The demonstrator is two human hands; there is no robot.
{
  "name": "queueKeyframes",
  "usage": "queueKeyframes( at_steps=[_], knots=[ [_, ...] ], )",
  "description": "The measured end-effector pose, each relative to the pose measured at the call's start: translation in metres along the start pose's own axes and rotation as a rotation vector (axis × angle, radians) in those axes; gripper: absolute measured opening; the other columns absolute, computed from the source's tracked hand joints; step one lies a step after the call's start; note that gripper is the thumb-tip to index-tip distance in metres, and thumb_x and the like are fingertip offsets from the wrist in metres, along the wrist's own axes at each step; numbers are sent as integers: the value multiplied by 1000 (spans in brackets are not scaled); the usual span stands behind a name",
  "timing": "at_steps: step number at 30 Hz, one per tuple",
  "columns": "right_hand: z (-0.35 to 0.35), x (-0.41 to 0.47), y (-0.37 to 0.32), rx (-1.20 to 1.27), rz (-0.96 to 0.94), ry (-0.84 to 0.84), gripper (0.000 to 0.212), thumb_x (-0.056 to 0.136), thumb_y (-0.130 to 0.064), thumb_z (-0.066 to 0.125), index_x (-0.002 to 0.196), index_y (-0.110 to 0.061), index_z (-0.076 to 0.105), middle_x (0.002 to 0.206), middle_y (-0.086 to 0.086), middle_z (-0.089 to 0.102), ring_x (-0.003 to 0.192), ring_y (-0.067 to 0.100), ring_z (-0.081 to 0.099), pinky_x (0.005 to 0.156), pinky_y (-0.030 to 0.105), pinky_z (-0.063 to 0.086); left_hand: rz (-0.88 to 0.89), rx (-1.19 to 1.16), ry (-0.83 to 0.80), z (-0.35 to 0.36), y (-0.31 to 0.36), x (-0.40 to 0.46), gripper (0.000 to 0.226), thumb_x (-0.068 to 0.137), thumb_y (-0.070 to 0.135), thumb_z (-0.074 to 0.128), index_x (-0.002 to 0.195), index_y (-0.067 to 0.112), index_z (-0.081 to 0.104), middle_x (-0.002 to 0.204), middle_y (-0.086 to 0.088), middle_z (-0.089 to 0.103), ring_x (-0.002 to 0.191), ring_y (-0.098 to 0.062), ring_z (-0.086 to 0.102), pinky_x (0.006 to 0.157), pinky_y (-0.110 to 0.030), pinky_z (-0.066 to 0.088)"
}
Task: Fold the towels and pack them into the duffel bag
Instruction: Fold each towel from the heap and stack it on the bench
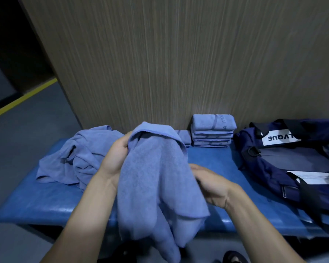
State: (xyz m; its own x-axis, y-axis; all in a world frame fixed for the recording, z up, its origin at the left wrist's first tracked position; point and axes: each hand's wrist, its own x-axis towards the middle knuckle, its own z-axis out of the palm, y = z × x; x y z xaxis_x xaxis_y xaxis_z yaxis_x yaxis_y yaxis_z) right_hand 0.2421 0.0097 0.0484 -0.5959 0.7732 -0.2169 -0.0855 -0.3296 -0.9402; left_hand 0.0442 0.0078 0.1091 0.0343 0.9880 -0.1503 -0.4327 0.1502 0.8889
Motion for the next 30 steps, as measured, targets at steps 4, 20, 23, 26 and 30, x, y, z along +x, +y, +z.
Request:
queueKeyframes(
  at_steps=[4,20,23,26,30],
  knots=[
    [-20,-8,-14,226,-45,99,32,94,-14,51,68,-14,70,66,0,62,59,11,57,59,24,47,-79,-173,-139,-15,0,5,31,94,39,58,90,13,75,94,-7,71,88,-17,69,84,-29,53],
    [-79,-8,-4,-321,-290,722,38,90,-33,75,72,-3,60,67,2,57,65,14,50,63,30,42,275,561,181,-42,-24,37,31,103,28,57,91,1,69,76,-10,62,74,-16,57,69,-34,45],
    [-87,-11,-8,-277,-366,785,66,91,-53,68,75,5,40,73,7,40,72,20,39,69,41,39,311,733,154,-47,-28,40,47,102,32,57,77,-7,50,70,-6,42,69,-16,39,65,-32,32],
    [-91,-14,-10,-153,-470,859,43,95,-46,67,73,-11,52,70,5,41,68,20,39,64,37,41,416,1050,127,-58,-33,47,43,97,36,53,67,7,42,62,-5,36,62,-12,34,61,-36,32],
    [-95,-15,-15,-53,-630,1006,20,99,-30,63,81,-24,58,65,-13,49,64,5,41,60,24,36,476,1362,121,-71,-41,48,20,98,24,50,90,25,68,76,8,67,74,-14,61,71,-38,49]
  ],
)
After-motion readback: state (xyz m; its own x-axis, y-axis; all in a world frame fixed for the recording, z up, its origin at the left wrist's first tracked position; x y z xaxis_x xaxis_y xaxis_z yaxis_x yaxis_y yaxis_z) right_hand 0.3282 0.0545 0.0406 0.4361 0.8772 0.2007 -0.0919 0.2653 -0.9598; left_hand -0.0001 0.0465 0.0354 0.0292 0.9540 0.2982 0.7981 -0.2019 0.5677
